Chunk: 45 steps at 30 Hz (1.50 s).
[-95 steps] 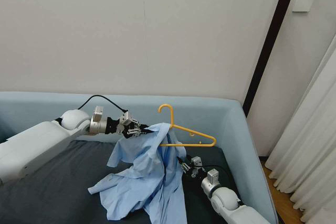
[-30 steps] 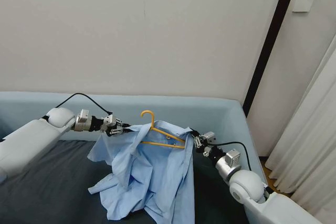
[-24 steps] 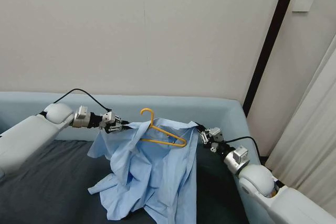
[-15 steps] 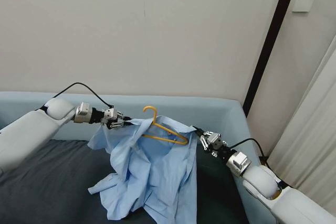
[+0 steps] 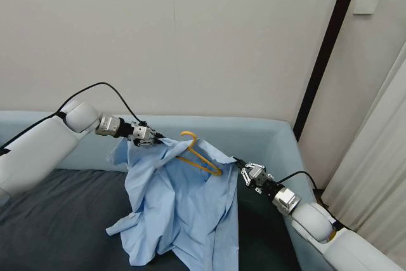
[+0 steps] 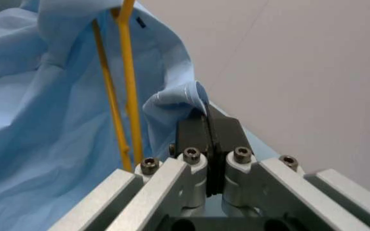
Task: Pick up the clothes from the sofa and hang them on the clothes hanger.
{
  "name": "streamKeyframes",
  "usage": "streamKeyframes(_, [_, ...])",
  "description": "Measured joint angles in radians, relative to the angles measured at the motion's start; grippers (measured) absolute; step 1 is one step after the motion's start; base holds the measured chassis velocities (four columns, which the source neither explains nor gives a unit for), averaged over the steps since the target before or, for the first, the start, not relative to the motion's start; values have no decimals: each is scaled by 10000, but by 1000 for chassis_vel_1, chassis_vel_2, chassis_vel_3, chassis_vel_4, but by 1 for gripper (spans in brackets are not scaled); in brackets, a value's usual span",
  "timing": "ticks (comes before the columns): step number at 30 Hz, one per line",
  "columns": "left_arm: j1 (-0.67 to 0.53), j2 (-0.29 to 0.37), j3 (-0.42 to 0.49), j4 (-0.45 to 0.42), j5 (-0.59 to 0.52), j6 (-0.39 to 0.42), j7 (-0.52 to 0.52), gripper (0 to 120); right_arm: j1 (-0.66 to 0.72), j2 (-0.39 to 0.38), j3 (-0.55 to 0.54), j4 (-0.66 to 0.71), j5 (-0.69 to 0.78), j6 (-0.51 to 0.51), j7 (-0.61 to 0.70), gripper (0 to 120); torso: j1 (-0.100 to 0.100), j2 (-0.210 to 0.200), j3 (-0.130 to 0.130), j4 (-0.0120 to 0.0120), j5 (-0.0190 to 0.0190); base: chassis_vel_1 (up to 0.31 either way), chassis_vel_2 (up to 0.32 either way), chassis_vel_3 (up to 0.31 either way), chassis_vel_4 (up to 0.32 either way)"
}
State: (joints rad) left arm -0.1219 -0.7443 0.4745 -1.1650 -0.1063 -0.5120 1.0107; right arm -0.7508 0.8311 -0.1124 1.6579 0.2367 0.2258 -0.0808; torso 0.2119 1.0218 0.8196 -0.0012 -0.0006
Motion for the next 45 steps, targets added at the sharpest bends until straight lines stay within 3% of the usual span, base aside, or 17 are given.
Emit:
streamKeyframes(7, [369, -46, -288, -315, 1028, 68, -792, 7, -41, 78, -56, 100, -30, 2, -9, 0, 0, 0, 0, 1, 0, 0, 0, 0, 0])
streamKeyframes(12, [909, -201, -388, 11, 1173, 563, -1851, 7, -157, -1, -81, 541, 284, 41, -104, 0, 0, 1, -1, 1, 0, 0, 0, 0, 0])
streamKeyframes(15, [1139, -274, -293, 159, 606, 807, -2367, 7, -157, -35, -134, 764, 496, -87, 8, 0, 0, 1, -1, 0, -1, 0, 0, 0, 0])
streamKeyframes(19, [1589, -308, 221, -55, -2327, 1509, -2986, 7, 120, -108, -267, 945, 943, -394, 372, 0, 0, 0, 0, 1, 0, 0, 0, 0, 0])
streamKeyframes(21, [1627, -317, 249, -92, -2642, 1593, -3025, 7, 160, -134, -270, 957, 997, -427, 417, 0, 0, 0, 0, 1, -1, 0, 0, 0, 0])
streamKeyframes(25, [1662, -413, 520, -35, -4605, 1855, -2956, 7, 423, -474, -307, 1250, 1199, -763, 897, 0, -1, 0, 0, -2, 0, 0, 0, 0, 0])
streamKeyframes(30, [1324, -447, 837, 0, -5600, 2152, -3062, 7, 604, -904, -288, 1874, 932, -936, 1139, 0, 0, 0, 0, 1, 2, 0, 0, 0, 0])
streamKeyframes(38, [875, -477, 1065, -374, -6134, 2604, -3475, 7, 676, -1482, -228, 2972, 593, -1048, 1266, 0, 0, 0, 0, 1, 1, 0, 0, 0, 0])
streamKeyframes(42, [82, -602, 1572, -704, -6819, 3045, -3852, 7, 611, -2292, -162, 3288, -606, -696, 1059, 0, -1, 0, 1, 1, -1, 0, 0, 0, 0])
streamKeyframes(45, [-1227, -567, 2767, -1294, -7691, 3459, -4243, 7, 488, -2772, 229, 2878, -2105, -197, 877, 0, -1, 0, 0, -5, 5, 0, 0, 0, 0])
